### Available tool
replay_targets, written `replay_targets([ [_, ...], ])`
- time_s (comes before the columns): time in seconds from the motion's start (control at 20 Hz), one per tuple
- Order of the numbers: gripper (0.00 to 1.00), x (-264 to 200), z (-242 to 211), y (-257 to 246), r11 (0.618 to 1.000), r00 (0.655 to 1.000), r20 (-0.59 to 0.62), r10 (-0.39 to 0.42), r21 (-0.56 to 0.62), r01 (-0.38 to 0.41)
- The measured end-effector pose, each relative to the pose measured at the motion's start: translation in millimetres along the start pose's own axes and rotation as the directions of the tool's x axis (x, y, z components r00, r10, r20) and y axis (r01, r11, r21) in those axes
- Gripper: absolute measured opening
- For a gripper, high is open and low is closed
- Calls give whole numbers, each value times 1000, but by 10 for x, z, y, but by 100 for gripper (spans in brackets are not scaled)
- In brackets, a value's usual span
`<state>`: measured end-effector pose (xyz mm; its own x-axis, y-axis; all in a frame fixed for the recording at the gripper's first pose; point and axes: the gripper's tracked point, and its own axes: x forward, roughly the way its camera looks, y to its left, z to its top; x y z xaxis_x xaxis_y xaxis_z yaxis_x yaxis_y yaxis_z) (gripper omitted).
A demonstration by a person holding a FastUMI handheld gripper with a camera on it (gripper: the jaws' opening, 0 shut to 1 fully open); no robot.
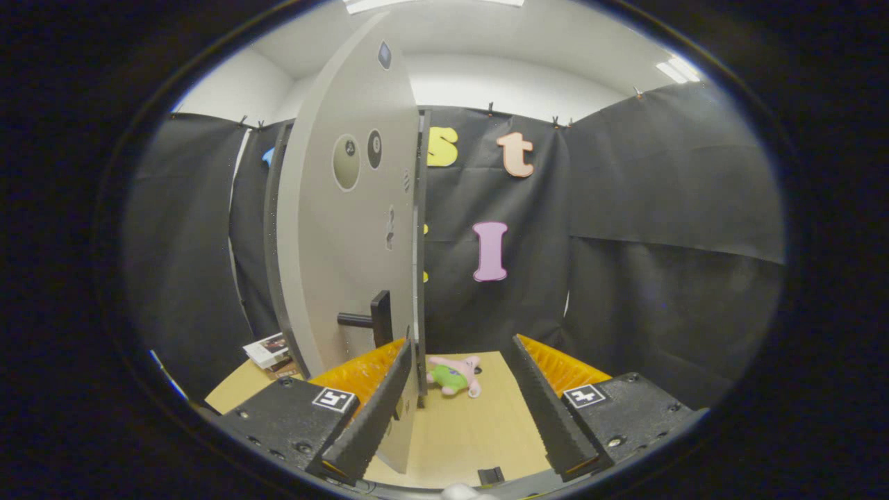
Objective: Open the shoe cabinet door, grab the shoes and put them into the shoe cabinet, then close the shoe cabinet door.
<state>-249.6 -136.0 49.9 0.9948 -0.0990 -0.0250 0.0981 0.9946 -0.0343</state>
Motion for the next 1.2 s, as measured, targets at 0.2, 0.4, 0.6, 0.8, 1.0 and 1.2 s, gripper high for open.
replay_targets([
  [0.2, 95, 10, 4, 514, 999, 999, 2, 45, 1, -45],
  [0.4, 95, 99, 19, 1054, 996, 996, 10, 84, 3, -84],
  [0.6, 95, 319, -6, 1665, 988, 988, 9, 151, 13, -151],
  [0.8, 99, 439, 70, 2103, 976, 976, 32, 215, 13, -215],
  [1.0, 98, 471, 43, 2154, 973, 975, 28, 222, 52, -223],
  [1.2, 98, 465, 34, 2049, 978, 980, 17, 201, 54, -201],
])
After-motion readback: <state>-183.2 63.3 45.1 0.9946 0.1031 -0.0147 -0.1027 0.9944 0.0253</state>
